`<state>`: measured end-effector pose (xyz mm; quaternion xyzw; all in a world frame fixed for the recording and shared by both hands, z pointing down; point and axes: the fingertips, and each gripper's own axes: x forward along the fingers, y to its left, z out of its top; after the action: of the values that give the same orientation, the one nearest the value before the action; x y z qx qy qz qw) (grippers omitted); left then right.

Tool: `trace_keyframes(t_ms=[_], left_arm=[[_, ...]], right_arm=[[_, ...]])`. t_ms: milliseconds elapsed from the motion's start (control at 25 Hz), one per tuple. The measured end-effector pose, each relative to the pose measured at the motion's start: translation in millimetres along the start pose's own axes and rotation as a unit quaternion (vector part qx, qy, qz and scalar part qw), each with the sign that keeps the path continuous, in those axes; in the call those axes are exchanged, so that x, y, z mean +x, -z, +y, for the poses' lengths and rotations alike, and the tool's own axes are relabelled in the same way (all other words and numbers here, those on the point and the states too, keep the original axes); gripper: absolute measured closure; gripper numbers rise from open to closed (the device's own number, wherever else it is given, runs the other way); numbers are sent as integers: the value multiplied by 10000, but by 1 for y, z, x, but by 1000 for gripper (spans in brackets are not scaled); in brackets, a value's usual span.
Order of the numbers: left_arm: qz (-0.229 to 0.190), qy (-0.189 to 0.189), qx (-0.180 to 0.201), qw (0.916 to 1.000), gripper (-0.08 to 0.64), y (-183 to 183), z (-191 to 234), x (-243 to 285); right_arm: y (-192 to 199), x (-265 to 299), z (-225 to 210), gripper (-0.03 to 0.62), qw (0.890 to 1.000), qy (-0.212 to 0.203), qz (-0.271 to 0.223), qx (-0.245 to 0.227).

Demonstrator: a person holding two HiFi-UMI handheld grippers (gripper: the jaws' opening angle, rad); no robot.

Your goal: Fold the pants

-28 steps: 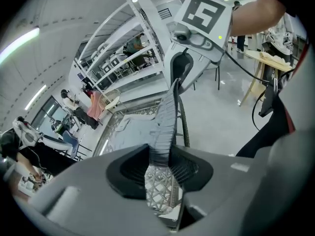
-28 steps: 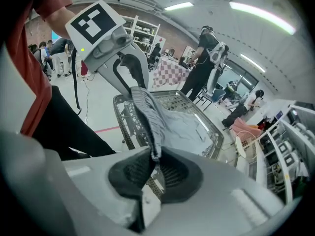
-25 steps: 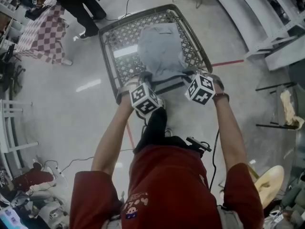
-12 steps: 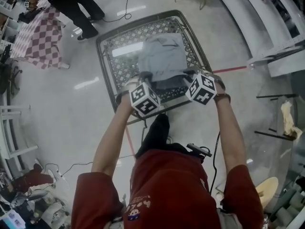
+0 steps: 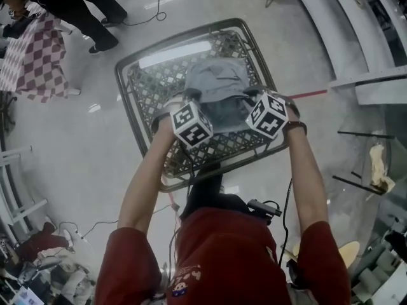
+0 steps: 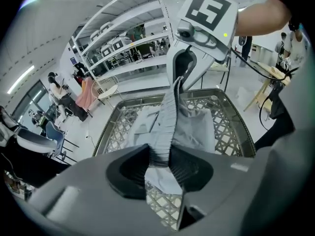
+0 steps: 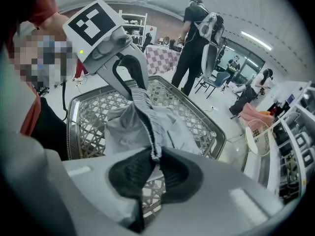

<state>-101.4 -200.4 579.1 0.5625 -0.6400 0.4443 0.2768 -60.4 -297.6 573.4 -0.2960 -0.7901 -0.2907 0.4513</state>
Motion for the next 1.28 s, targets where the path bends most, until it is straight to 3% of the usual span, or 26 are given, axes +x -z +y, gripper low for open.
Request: trace_keyframes(t_ms=[320,680,880,1120,1280], left_arm=[[183,345,-54,9992,431,5,33,63],[333,438,-55,9985,420,13,70,107],[342,195,-244,9989,402,18,88,122],[163,-246,-462,9985,379,17,107,126],[100,-483,-376,9981,379,15,118,131]], right_arm=[[14,57,-43,560,9989,-349,231,202],[18,104,-77,558,9970,-573,350,387],[22,121,-90,537,9986,-174,316,394],[25,125,-109,488,9971,585,175,457],[26,129,-120,471,9945,858,161,576]])
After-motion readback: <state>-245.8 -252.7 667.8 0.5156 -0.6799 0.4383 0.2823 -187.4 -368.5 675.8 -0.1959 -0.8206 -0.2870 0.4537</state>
